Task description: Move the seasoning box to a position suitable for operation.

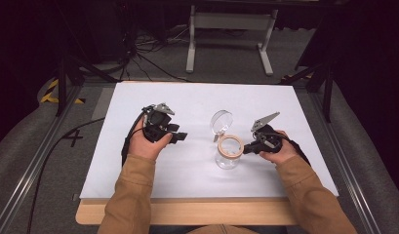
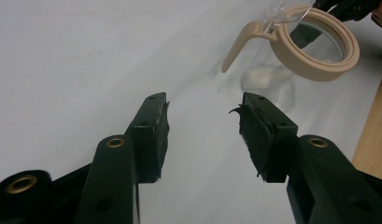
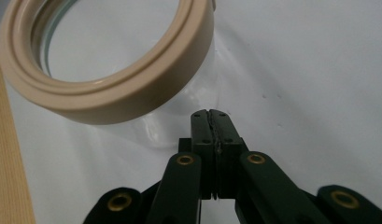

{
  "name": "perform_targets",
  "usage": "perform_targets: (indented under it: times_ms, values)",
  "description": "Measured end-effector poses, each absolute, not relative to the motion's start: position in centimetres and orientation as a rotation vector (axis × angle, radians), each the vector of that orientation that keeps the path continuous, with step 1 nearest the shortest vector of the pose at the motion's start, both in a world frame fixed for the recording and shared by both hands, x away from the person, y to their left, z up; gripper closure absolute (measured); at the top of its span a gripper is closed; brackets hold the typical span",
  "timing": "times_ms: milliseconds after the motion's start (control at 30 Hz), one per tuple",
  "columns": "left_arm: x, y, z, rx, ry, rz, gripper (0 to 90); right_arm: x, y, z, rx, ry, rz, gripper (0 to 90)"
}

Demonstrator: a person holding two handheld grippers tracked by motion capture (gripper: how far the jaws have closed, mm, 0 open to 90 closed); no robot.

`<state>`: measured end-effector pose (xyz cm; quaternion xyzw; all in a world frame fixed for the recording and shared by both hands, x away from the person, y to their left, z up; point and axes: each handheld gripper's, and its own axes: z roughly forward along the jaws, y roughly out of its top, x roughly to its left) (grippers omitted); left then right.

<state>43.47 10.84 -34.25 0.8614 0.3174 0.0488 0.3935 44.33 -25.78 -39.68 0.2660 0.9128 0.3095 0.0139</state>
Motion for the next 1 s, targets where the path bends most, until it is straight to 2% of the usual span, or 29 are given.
perform_targets:
  times_ms: [733, 1000]
  values:
    - [44.2, 9.5, -34.2, 2.193, 0.762, 0.099, 52.3, 41.6, -23.3, -39.7, 0.648, 2.971, 0.888, 88.9]
    - [44.4, 9.6, -34.2, 2.174, 0.765, 0.108, 52.3, 41.5, -23.9, -38.8, 0.665, 2.939, 0.921, 89.0]
